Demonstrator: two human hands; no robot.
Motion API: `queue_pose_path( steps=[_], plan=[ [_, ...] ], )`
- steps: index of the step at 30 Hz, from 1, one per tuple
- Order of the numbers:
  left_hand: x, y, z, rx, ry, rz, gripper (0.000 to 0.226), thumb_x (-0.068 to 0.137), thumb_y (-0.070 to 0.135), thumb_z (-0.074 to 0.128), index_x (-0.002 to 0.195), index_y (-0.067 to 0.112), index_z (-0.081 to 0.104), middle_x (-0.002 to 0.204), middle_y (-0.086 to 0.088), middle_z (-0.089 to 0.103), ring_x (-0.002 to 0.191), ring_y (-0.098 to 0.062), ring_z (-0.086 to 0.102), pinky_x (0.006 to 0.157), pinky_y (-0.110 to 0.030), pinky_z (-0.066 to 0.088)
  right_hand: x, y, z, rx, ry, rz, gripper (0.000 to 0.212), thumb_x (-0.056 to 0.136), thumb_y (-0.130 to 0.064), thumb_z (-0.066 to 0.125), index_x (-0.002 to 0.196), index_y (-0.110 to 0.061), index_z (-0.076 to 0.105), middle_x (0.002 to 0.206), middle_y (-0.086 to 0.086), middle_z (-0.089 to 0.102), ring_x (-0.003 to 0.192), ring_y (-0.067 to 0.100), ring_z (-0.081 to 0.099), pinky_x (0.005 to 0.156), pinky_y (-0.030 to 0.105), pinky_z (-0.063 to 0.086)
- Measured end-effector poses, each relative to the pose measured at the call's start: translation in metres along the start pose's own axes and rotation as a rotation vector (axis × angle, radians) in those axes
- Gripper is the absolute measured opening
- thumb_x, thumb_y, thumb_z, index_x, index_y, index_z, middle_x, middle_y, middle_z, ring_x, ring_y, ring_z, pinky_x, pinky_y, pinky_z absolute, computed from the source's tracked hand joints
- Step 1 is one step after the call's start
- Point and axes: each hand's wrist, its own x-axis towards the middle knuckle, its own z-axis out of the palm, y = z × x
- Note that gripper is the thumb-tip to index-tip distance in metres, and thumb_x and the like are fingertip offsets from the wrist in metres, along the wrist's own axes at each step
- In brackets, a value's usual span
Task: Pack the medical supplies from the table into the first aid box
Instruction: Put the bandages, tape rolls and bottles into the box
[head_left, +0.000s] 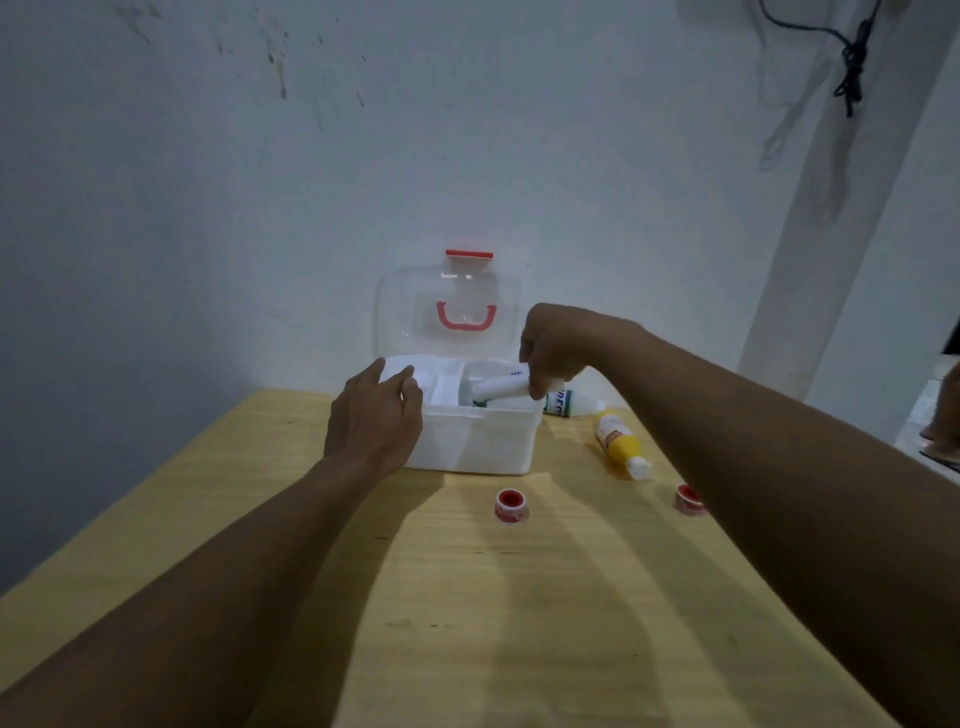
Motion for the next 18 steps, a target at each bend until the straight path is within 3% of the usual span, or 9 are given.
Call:
queue_pose_path(
  steps=[6, 13, 18],
  plan=[
    [-0.001, 0.0, 0.001, -0.026, 0.017, -0.011, 0.051, 0.099, 0.041, 0.025, 0.138, 0.024, 0.054, 0.152, -0.01, 0.04, 0.136, -0.031, 0.039, 0.11, -0.049, 0.037, 0.03, -0.016, 0.002, 0.009, -0.231, -0.015, 0.057, 0.069, -0.01, 0.086, 0.122, -0.006, 0.067, 0.103, 0.005, 0.068, 0.087, 0.023, 0.073, 0.08, 0.035, 0.062],
    [-0.001, 0.001, 0.002, -0.057, 0.031, -0.03, 0.049, 0.1, 0.041, 0.028, 0.137, 0.024, 0.055, 0.152, -0.008, 0.04, 0.134, -0.028, 0.042, 0.106, -0.05, 0.041, 0.046, -0.024, 0.014, 0.064, -0.33, 0.002, 0.049, 0.075, 0.003, 0.075, 0.122, -0.006, 0.068, 0.117, 0.011, 0.065, 0.095, 0.025, 0.071, 0.082, 0.035, 0.061],
    [-0.001, 0.002, 0.003, -0.066, 0.038, -0.037, 0.048, 0.099, 0.04, 0.029, 0.136, 0.024, 0.055, 0.151, -0.009, 0.041, 0.132, -0.028, 0.044, 0.104, -0.051, 0.044, 0.046, -0.029, 0.023, 0.289, -0.336, -0.023, 0.038, 0.081, 0.0, 0.073, 0.119, -0.003, 0.07, 0.105, 0.008, 0.071, 0.089, 0.019, 0.072, 0.068, 0.025, 0.059]
  ],
)
